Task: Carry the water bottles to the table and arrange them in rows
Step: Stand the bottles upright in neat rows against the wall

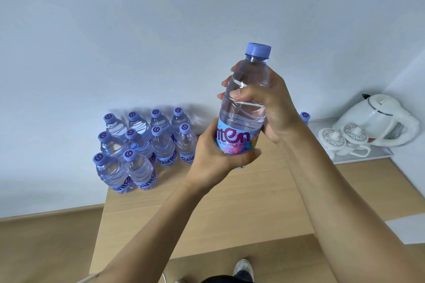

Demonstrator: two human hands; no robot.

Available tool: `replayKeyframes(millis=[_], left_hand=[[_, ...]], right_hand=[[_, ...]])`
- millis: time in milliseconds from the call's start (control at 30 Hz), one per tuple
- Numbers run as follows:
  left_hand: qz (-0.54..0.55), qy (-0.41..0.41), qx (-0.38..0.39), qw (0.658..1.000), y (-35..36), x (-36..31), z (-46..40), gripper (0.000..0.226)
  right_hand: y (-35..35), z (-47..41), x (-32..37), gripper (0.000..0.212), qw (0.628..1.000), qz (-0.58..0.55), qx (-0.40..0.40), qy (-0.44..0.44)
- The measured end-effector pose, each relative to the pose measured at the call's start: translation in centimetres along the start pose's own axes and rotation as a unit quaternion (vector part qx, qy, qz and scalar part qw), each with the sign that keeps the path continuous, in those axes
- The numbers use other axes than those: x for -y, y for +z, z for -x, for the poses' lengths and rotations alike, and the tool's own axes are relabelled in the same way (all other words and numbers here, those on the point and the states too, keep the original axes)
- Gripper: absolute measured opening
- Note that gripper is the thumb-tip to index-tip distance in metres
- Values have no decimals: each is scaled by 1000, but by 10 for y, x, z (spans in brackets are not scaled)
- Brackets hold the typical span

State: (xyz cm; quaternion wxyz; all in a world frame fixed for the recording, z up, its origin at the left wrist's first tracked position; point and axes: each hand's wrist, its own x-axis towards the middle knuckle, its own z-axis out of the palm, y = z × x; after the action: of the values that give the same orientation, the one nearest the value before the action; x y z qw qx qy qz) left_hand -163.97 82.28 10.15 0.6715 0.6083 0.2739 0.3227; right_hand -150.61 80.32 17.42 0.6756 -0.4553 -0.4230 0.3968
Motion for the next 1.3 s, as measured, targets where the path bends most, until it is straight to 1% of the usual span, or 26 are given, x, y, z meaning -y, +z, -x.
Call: replayKeyframes(millis=[67,100,200,267,333,367,467,567,667,767,833,900,1000,1100,1200,1300], left_hand=[[-12,11,-27,1000,2,2,1,49],[-16,15,-40,999,3,2,1,48],[-51,27,-98,993,5,2,-1,50],[-83,44,-131,987,5,3,-3,55],[-101,53,-138,984,6,3,-1,60],[-104,53,-137,984,6,4,0,61],[-103,53,-127,985,4,5,4,68],[-77,35,-110,990,1,4,5,68],[-46,20,-72,996,-5,1,6,64],[-8,5,-23,1000,-11,-3,7,59],[-8,7,-15,1000,-13,-4,8,57],[-17,19,-24,999,-14,-4,9,52],[-28,34,-56,997,-11,-2,12,45],[-37,42,-107,993,-9,-2,13,48],[-53,48,-132,989,-8,-1,13,54],[-61,41,-128,989,-9,2,16,60]], right_hand=[[0,0,2,35,999,29,1,13],[2,1,4,36,998,57,-11,14],[13,6,2,36,986,135,-92,-27],[22,8,-3,37,979,139,-141,-46],[29,9,-7,36,973,140,-180,-49],[30,8,-7,34,972,138,-186,-48],[29,7,-8,26,977,120,-170,-48],[26,7,-7,24,986,88,-134,-38],[22,6,-6,27,994,36,-103,-14],[18,4,-3,27,998,4,-59,-13],[16,4,-2,28,999,2,-29,-16],[16,5,-2,29,1000,13,-16,-18],[20,7,0,35,998,54,-28,-19],[30,11,2,47,990,107,-79,-47],[39,11,-3,44,984,122,-114,-57],[43,9,-6,36,983,114,-135,-46]])
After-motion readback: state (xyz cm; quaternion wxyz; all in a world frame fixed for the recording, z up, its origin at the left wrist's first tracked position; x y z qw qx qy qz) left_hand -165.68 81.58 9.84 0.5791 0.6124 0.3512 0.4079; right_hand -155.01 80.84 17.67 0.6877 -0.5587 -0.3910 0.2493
